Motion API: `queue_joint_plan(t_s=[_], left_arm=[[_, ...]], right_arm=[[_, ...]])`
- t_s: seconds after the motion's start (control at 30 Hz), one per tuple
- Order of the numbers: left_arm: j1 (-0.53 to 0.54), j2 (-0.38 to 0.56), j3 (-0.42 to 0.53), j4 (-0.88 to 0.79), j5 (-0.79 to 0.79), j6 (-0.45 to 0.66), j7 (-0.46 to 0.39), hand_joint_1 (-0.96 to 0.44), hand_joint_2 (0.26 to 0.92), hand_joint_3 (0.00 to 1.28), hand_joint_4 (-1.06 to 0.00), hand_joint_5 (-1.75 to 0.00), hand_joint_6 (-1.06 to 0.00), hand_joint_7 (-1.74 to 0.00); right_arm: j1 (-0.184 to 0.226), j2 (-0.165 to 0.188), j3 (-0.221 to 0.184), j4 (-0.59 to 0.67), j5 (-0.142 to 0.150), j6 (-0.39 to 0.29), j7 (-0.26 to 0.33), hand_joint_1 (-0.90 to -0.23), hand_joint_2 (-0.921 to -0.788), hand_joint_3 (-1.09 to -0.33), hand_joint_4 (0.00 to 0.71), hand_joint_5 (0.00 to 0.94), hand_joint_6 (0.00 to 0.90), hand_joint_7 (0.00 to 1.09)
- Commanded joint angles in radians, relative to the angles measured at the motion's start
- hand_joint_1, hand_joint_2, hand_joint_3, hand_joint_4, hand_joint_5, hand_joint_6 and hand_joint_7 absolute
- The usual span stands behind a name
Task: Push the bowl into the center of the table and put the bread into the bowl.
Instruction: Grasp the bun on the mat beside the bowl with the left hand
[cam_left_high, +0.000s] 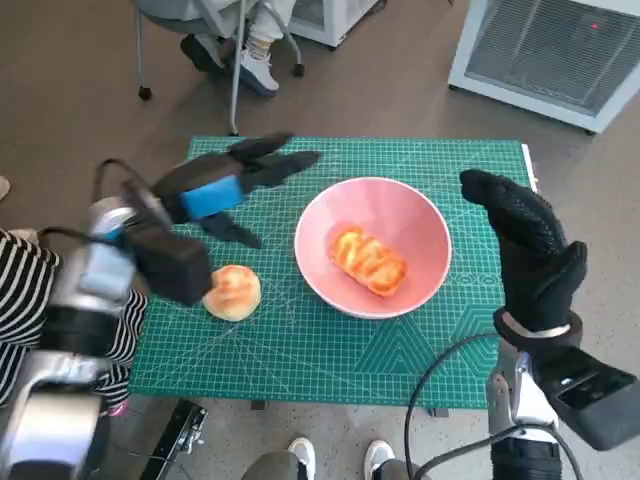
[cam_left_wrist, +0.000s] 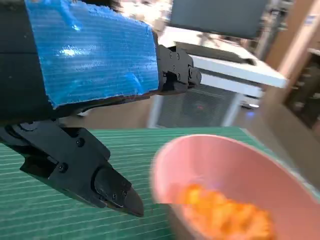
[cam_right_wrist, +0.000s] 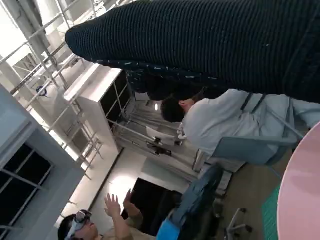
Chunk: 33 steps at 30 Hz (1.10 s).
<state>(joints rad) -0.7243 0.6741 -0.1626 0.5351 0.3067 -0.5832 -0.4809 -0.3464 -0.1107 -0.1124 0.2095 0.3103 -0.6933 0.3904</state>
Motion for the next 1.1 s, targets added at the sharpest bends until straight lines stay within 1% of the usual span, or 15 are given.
queue_joint_plan(t_s=[0.03, 0.13, 0.3, 0.43, 0.6, 0.8, 0.93, 1.1], left_arm=[[0.056, 0.048, 0.019, -0.057, -0.005, 0.023, -0.022, -0.33, 0.749, 0.01, -0.01, -0.01, -0.2, -0.04], [0.092, 0.078, 0.026, -0.064, -0.015, 0.029, -0.048, -0.35, 0.751, 0.01, -0.02, -0.01, -0.21, -0.05], [0.123, 0.097, 0.028, -0.056, -0.036, 0.033, -0.09, -0.37, 0.748, 0.01, -0.04, -0.01, -0.24, -0.05], [0.152, 0.111, 0.02, -0.077, -0.047, 0.087, -0.146, -0.37, 0.74, 0.0, -0.05, -0.01, -0.24, -0.05], [0.171, 0.112, 0.006, -0.114, -0.041, 0.179, -0.216, -0.38, 0.735, 0.0, -0.05, -0.01, -0.24, -0.05], [0.171, 0.1, -0.025, -0.111, -0.024, 0.249, -0.281, -0.38, 0.729, 0.0, -0.05, -0.01, -0.25, -0.04], [0.155, 0.089, -0.06, -0.081, 0.001, 0.275, -0.307, -0.36, 0.725, 0.0, -0.05, 0.0, -0.25, -0.04], [0.142, 0.072, -0.104, -0.055, 0.047, 0.294, -0.298, -0.34, 0.721, 0.0, -0.05, 0.0, -0.25, -0.04]], right_arm=[[-0.002, 0.0, -0.002, 0.032, -0.002, -0.004, 0.01, -0.699, -0.921, -0.663, 0.106, 0.001, 0.02, 0.48], [-0.01, -0.002, -0.001, 0.042, -0.002, -0.007, 0.013, -0.698, -0.921, -0.662, 0.106, 0.001, 0.019, 0.48], [-0.018, -0.004, -0.003, 0.056, 0.004, -0.01, 0.022, -0.698, -0.921, -0.661, 0.107, 0.001, 0.018, 0.48], [-0.023, -0.006, -0.003, 0.062, 0.012, -0.01, 0.033, -0.698, -0.921, -0.661, 0.106, 0.001, 0.017, 0.48], [-0.03, -0.009, -0.006, 0.07, 0.013, -0.01, 0.041, -0.698, -0.921, -0.661, 0.106, 0.0, 0.016, 0.48], [-0.034, -0.008, -0.006, 0.075, 0.01, -0.013, 0.043, -0.698, -0.921, -0.661, 0.107, 0.001, 0.016, 0.48], [-0.038, -0.009, -0.007, 0.081, 0.01, -0.016, 0.046, -0.698, -0.921, -0.661, 0.107, 0.001, 0.015, 0.49], [-0.038, -0.011, -0.011, 0.079, 0.015, -0.016, 0.048, -0.697, -0.921, -0.661, 0.107, 0.0, 0.014, 0.49]])
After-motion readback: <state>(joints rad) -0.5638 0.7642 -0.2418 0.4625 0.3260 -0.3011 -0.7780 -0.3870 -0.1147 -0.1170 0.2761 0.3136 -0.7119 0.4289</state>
